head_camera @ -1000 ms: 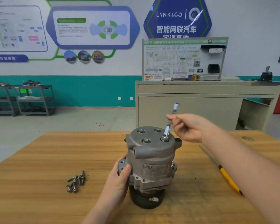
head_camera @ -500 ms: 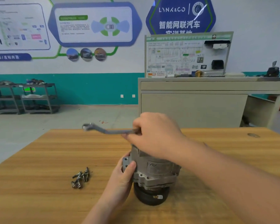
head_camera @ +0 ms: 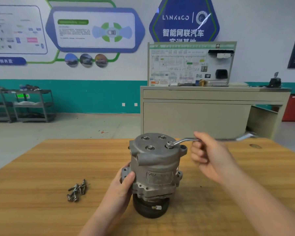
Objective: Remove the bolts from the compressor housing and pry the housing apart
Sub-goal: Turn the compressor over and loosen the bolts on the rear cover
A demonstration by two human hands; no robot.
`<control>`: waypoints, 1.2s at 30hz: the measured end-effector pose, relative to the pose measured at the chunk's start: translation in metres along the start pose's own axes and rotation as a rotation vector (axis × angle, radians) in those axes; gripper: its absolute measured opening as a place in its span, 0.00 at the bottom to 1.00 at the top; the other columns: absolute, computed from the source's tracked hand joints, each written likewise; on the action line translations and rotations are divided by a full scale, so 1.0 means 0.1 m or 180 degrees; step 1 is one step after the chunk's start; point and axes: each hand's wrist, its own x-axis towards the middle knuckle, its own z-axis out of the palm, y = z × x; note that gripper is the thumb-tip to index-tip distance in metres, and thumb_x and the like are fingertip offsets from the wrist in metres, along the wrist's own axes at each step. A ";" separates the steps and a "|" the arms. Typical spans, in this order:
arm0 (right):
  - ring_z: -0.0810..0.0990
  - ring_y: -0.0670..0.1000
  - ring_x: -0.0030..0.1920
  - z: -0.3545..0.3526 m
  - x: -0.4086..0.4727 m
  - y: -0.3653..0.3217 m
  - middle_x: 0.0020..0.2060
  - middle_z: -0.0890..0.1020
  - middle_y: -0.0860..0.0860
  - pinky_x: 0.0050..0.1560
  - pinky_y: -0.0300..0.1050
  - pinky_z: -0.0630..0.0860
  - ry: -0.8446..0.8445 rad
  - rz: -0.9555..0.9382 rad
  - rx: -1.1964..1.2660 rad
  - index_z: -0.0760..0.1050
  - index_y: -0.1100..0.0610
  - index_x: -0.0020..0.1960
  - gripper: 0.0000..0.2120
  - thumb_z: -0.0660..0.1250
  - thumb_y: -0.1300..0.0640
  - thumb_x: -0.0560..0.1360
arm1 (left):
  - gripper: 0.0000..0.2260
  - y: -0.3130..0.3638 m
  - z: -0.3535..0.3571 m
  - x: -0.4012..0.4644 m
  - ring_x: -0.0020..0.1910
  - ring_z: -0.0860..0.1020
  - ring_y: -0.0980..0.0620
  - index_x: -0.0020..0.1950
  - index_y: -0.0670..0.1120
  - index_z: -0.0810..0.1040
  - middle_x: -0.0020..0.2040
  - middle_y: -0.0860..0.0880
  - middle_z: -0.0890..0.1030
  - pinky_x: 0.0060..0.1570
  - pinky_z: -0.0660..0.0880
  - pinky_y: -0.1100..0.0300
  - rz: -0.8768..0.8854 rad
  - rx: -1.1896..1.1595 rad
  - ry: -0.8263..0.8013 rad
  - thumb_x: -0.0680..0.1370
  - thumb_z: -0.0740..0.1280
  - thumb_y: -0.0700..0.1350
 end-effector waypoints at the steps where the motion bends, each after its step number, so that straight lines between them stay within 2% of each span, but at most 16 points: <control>1: 0.63 0.43 0.17 0.01 0.12 -0.07 0.20 0.68 0.48 0.13 0.33 0.55 0.0079 0.0171 -0.0092 0.66 0.57 0.38 0.12 0.62 0.61 0.79 | 0.49 0.00 -0.01 0.01 0.59 0.81 0.44 0.71 0.44 0.68 0.60 0.40 0.82 0.51 0.80 0.59 -0.0024 -0.0005 -0.0034 0.56 0.84 0.59; 4: 0.64 0.41 0.17 0.16 0.47 -0.26 0.20 0.67 0.47 0.13 0.31 0.56 0.0063 0.0636 -0.0859 0.69 0.59 0.39 0.10 0.66 0.60 0.78 | 0.47 0.00 -0.02 0.02 0.61 0.80 0.43 0.72 0.44 0.68 0.61 0.39 0.81 0.53 0.79 0.59 -0.0060 -0.0009 -0.0028 0.59 0.83 0.57; 7: 0.63 0.41 0.17 0.48 0.73 -0.35 0.20 0.67 0.47 0.14 0.31 0.56 -0.0163 0.0995 -0.2279 0.73 0.60 0.43 0.08 0.67 0.57 0.77 | 0.48 0.02 -0.01 0.01 0.61 0.80 0.43 0.72 0.45 0.68 0.61 0.39 0.81 0.53 0.79 0.59 -0.0077 -0.0046 -0.0059 0.58 0.84 0.56; 10: 0.61 0.43 0.19 0.91 0.80 -0.35 0.21 0.67 0.47 0.16 0.33 0.56 -0.0460 0.1011 -0.3754 0.77 0.59 0.45 0.08 0.67 0.55 0.78 | 0.47 0.04 0.00 0.01 0.60 0.81 0.44 0.70 0.46 0.69 0.60 0.40 0.82 0.52 0.79 0.60 -0.0064 -0.0098 -0.0079 0.56 0.85 0.56; 12: 0.62 0.45 0.21 1.18 0.74 -0.27 0.21 0.67 0.48 0.19 0.35 0.58 -0.0624 0.0533 -0.4735 0.78 0.60 0.45 0.08 0.67 0.55 0.78 | 0.45 0.03 0.00 0.01 0.59 0.81 0.45 0.69 0.47 0.69 0.59 0.41 0.83 0.51 0.79 0.61 -0.0080 -0.0111 -0.0050 0.57 0.84 0.54; 13: 0.65 0.46 0.22 1.27 0.69 -0.20 0.24 0.69 0.49 0.21 0.36 0.61 -0.0647 0.0026 -0.5360 0.78 0.61 0.46 0.09 0.66 0.55 0.79 | 0.41 0.04 0.01 0.01 0.59 0.82 0.45 0.69 0.47 0.69 0.59 0.41 0.83 0.50 0.79 0.61 -0.0088 -0.0117 -0.0037 0.60 0.83 0.52; 15: 0.71 0.49 0.31 1.36 0.51 -0.03 0.32 0.72 0.51 0.30 0.40 0.69 -0.0752 -0.1057 -0.6280 0.78 0.61 0.52 0.10 0.62 0.54 0.80 | 0.34 0.03 0.00 0.01 0.59 0.82 0.46 0.70 0.47 0.68 0.59 0.41 0.83 0.50 0.79 0.61 -0.0086 -0.0144 -0.0014 0.67 0.78 0.48; 16: 0.74 0.51 0.37 1.34 0.42 0.04 0.36 0.75 0.52 0.36 0.42 0.73 -0.0709 -0.1362 -0.6430 0.78 0.59 0.54 0.11 0.62 0.52 0.81 | 0.34 0.02 -0.01 0.02 0.58 0.82 0.46 0.70 0.46 0.68 0.59 0.41 0.83 0.49 0.79 0.61 -0.0093 -0.0142 0.0010 0.67 0.77 0.48; 18: 0.76 0.53 0.45 1.25 0.20 0.12 0.42 0.78 0.51 0.45 0.48 0.76 -0.0677 -0.1761 -0.6310 0.77 0.54 0.49 0.14 0.61 0.44 0.79 | 0.36 0.02 0.00 0.01 0.57 0.82 0.46 0.69 0.46 0.69 0.58 0.41 0.83 0.48 0.80 0.62 -0.0072 -0.0126 0.0005 0.65 0.78 0.49; 19: 0.76 0.53 0.45 1.19 0.09 0.14 0.42 0.78 0.49 0.45 0.48 0.76 -0.0743 -0.2000 -0.6231 0.75 0.52 0.45 0.17 0.60 0.39 0.78 | 0.35 0.01 0.00 0.01 0.57 0.82 0.46 0.70 0.45 0.69 0.58 0.40 0.83 0.48 0.80 0.62 -0.0046 -0.0112 0.0015 0.66 0.77 0.49; 22: 0.72 0.47 0.38 1.02 -0.24 0.14 0.36 0.72 0.45 0.35 0.46 0.70 -0.1082 -0.2660 -0.5925 0.68 0.48 0.35 0.21 0.58 0.32 0.74 | 0.28 0.01 0.02 -0.02 0.58 0.82 0.45 0.72 0.44 0.68 0.59 0.40 0.83 0.48 0.80 0.61 -0.0017 -0.0118 -0.0011 0.74 0.73 0.47; 25: 0.67 0.43 0.32 0.77 -0.49 0.15 0.33 0.67 0.45 0.30 0.42 0.62 -0.1168 -0.2984 -0.5387 0.63 0.48 0.31 0.23 0.56 0.30 0.71 | 0.34 0.02 0.04 -0.06 0.58 0.82 0.44 0.70 0.41 0.70 0.59 0.39 0.82 0.48 0.80 0.60 -0.0024 0.0046 0.0004 0.69 0.78 0.52; 29: 0.68 0.43 0.33 0.33 -0.61 0.14 0.33 0.66 0.44 0.35 0.33 0.65 -0.1001 -0.2716 -0.3705 0.65 0.50 0.30 0.25 0.55 0.31 0.74 | 0.26 0.01 0.03 -0.06 0.56 0.83 0.44 0.71 0.41 0.69 0.58 0.38 0.82 0.48 0.81 0.59 0.0006 -0.0084 0.0053 0.74 0.69 0.46; 32: 0.69 0.44 0.28 0.13 -0.55 0.16 0.28 0.70 0.48 0.32 0.31 0.66 -0.0694 -0.1895 -0.2128 0.73 0.53 0.32 0.22 0.55 0.41 0.77 | 0.25 -0.03 0.03 -0.03 0.57 0.82 0.45 0.70 0.42 0.69 0.58 0.39 0.83 0.48 0.81 0.60 0.0043 -0.0081 0.0055 0.75 0.68 0.45; 34: 0.68 0.49 0.23 0.05 -0.45 0.18 0.26 0.72 0.52 0.23 0.37 0.64 -0.0665 -0.1261 -0.1135 0.76 0.52 0.38 0.14 0.57 0.49 0.77 | 0.33 -0.03 0.03 -0.03 0.58 0.82 0.44 0.71 0.42 0.68 0.59 0.40 0.83 0.49 0.80 0.59 0.0049 -0.0066 0.0040 0.69 0.75 0.49; 36: 0.66 0.49 0.19 0.01 -0.31 0.15 0.25 0.72 0.54 0.21 0.36 0.60 -0.0522 -0.0802 -0.0628 0.71 0.55 0.45 0.07 0.56 0.56 0.80 | 0.45 -0.02 0.01 -0.02 0.60 0.81 0.43 0.72 0.44 0.68 0.61 0.39 0.82 0.52 0.80 0.58 0.0022 -0.0052 -0.0011 0.60 0.82 0.54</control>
